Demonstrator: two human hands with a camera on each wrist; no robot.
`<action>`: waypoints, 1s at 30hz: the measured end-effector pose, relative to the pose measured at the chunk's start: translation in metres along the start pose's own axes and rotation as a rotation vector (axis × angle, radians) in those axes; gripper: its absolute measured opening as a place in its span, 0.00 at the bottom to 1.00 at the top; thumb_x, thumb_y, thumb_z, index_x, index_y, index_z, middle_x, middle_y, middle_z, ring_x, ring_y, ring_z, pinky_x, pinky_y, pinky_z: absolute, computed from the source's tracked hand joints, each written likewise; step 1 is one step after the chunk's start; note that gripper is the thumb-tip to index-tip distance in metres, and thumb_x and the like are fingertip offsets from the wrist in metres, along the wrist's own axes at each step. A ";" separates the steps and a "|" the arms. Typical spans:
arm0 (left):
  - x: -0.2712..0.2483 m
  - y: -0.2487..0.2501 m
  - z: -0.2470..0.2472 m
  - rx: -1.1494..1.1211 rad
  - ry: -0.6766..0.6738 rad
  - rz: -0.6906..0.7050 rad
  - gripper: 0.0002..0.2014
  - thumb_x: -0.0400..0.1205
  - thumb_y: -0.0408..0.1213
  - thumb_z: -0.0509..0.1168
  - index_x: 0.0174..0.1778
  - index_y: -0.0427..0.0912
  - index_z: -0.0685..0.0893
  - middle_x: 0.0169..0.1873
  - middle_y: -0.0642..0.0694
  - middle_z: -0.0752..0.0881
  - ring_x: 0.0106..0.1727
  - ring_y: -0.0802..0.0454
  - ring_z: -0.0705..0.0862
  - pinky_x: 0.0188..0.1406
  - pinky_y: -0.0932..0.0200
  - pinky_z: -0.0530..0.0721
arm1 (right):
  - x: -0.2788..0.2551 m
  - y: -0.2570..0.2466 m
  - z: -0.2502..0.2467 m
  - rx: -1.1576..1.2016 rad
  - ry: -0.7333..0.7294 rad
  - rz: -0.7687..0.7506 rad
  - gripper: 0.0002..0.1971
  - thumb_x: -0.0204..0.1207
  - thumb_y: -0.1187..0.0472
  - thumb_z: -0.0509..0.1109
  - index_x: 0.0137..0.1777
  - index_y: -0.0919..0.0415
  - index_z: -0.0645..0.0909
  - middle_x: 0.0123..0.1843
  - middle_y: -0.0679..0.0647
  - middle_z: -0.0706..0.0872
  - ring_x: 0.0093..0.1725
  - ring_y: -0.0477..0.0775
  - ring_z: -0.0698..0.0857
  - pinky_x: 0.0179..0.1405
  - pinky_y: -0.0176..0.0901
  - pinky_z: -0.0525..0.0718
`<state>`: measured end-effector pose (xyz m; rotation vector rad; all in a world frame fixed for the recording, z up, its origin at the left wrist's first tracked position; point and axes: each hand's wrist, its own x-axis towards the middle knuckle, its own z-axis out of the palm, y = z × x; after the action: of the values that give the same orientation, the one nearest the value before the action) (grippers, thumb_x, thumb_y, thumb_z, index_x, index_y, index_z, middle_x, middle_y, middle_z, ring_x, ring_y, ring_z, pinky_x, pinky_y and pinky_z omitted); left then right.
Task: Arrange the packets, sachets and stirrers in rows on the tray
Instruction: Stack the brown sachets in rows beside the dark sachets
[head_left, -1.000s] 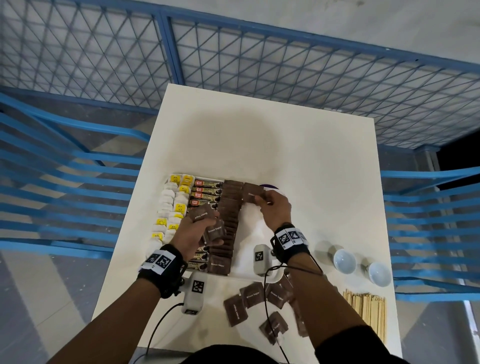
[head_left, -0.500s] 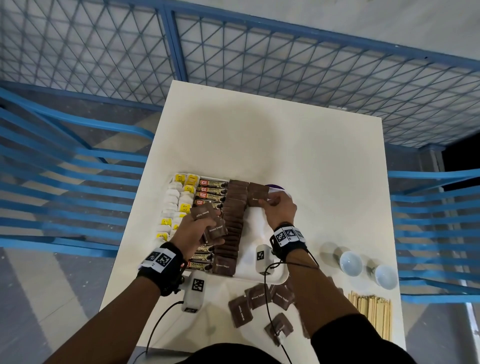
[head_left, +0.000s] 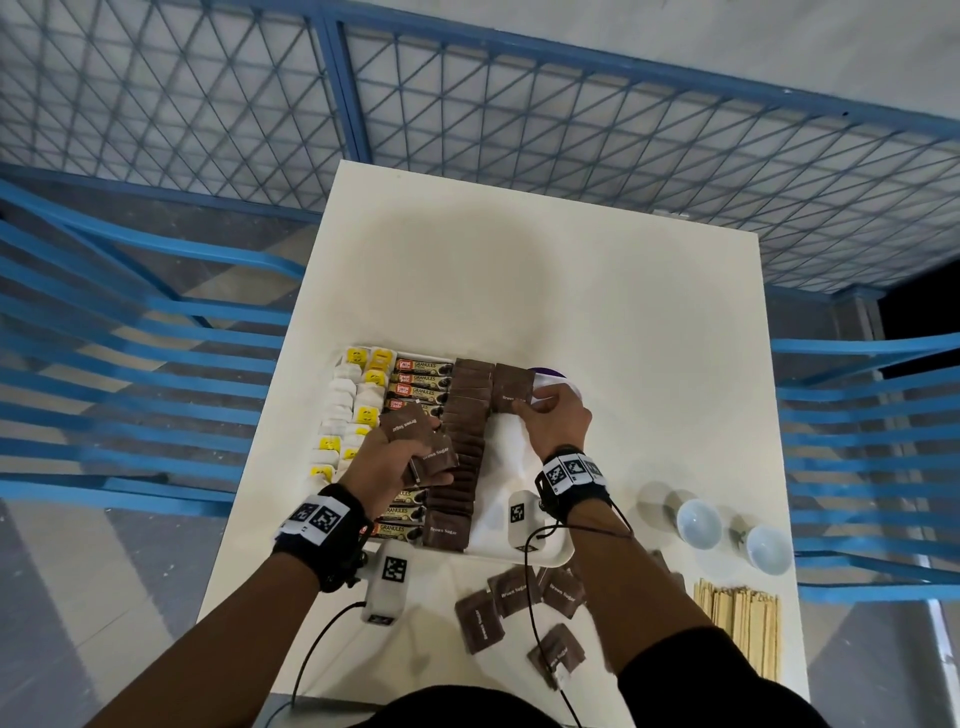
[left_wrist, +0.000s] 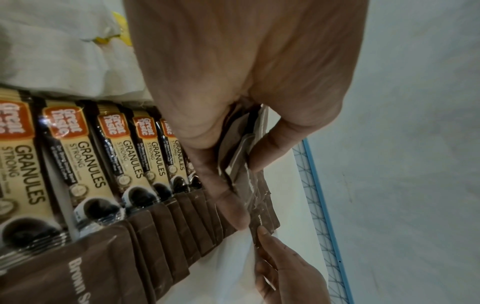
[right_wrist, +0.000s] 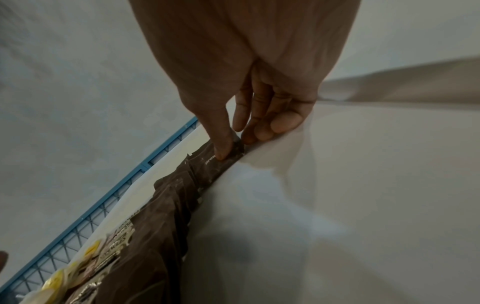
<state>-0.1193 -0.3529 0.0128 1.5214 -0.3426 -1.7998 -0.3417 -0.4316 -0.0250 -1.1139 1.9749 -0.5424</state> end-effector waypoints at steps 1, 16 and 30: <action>0.000 0.000 0.000 0.000 0.000 0.001 0.18 0.83 0.16 0.59 0.66 0.30 0.82 0.54 0.28 0.88 0.54 0.27 0.89 0.48 0.34 0.91 | 0.000 0.000 0.000 -0.003 0.001 -0.001 0.13 0.70 0.56 0.83 0.48 0.58 0.84 0.40 0.50 0.87 0.40 0.47 0.81 0.31 0.13 0.70; -0.004 0.000 -0.001 -0.037 -0.027 0.036 0.13 0.84 0.20 0.64 0.64 0.30 0.83 0.54 0.33 0.91 0.53 0.33 0.92 0.47 0.34 0.92 | -0.022 -0.002 0.002 0.025 0.030 -0.090 0.10 0.74 0.49 0.78 0.48 0.53 0.85 0.41 0.46 0.89 0.41 0.43 0.85 0.46 0.33 0.81; -0.010 0.002 0.006 -0.033 0.024 0.098 0.10 0.83 0.29 0.71 0.58 0.30 0.87 0.50 0.35 0.92 0.51 0.37 0.92 0.43 0.37 0.92 | -0.060 -0.012 0.022 0.288 -0.330 -0.245 0.06 0.71 0.58 0.83 0.39 0.52 0.87 0.39 0.48 0.92 0.35 0.44 0.87 0.37 0.38 0.83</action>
<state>-0.1244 -0.3494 0.0229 1.4763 -0.3676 -1.7015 -0.2996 -0.3864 -0.0049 -1.1822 1.4376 -0.6980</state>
